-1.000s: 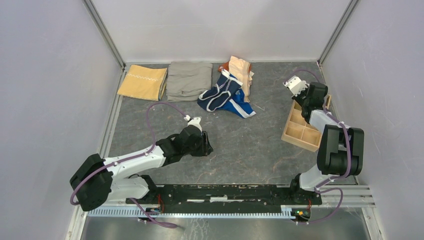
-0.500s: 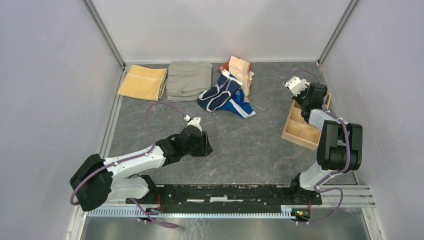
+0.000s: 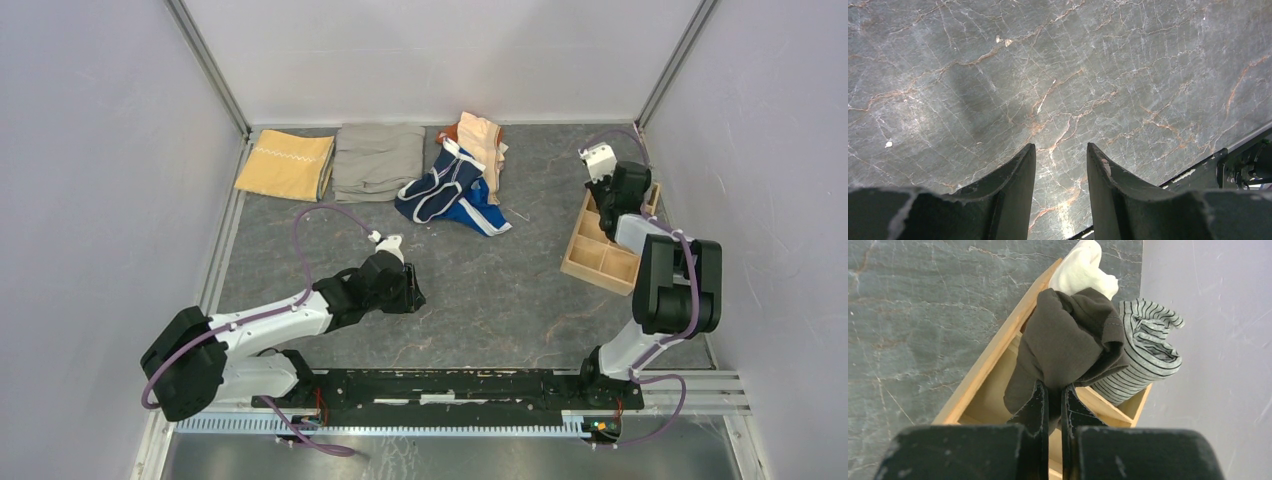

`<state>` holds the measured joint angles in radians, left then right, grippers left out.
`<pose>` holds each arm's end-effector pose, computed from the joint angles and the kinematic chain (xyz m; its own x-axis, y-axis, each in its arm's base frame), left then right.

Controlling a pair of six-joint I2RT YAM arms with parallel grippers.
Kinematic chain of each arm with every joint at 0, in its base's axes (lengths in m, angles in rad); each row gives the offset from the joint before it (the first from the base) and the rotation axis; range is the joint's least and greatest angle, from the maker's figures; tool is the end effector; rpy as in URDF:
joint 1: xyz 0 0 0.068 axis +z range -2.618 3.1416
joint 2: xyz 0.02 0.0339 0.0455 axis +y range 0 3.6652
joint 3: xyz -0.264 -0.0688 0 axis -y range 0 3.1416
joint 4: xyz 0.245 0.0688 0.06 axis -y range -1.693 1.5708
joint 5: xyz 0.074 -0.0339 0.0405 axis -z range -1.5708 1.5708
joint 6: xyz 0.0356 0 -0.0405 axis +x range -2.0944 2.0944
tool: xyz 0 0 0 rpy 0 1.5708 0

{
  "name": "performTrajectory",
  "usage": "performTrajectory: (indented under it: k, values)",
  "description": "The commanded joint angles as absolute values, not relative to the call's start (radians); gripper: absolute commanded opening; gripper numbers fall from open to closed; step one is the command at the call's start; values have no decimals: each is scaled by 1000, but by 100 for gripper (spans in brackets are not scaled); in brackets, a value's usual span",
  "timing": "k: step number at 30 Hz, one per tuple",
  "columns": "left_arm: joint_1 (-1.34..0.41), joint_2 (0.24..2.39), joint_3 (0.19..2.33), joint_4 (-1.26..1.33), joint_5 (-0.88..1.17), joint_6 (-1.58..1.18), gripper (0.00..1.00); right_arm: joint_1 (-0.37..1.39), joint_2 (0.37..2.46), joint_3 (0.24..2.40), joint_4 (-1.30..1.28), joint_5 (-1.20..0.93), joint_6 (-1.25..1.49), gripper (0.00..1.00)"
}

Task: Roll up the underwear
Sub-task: Move the storage box to the center of the board.

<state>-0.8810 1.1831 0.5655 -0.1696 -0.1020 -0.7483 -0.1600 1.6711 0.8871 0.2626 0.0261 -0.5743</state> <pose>0.1504 -0.1766 0.1874 -0.8214 -0.0680 -0.5663 0.2221 0.8764 -0.4274 0.3526 -0.0578 0.1911 -0.5115 -0.4675 -0.7209 -0.1147 0.8686 -0.4820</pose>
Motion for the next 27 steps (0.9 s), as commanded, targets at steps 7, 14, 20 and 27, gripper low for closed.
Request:
performTrajectory:
  k: [7, 14, 20, 27]
  values:
    - [-875, 1211, 587, -154, -104, -686, 48, -28, 1767, 902, 166, 220, -198, 0]
    - [-876, 1211, 593, -168, -115, -683, 48, 25, 1842, 1022, 123, 248, 113, 0]
    - [-876, 1205, 595, -175, -121, -680, 48, 50, 1903, 1113, 120, 236, 252, 0]
    - [-876, 1198, 596, -180, -127, -676, 47, 51, 1820, 1087, 176, 226, 100, 0]
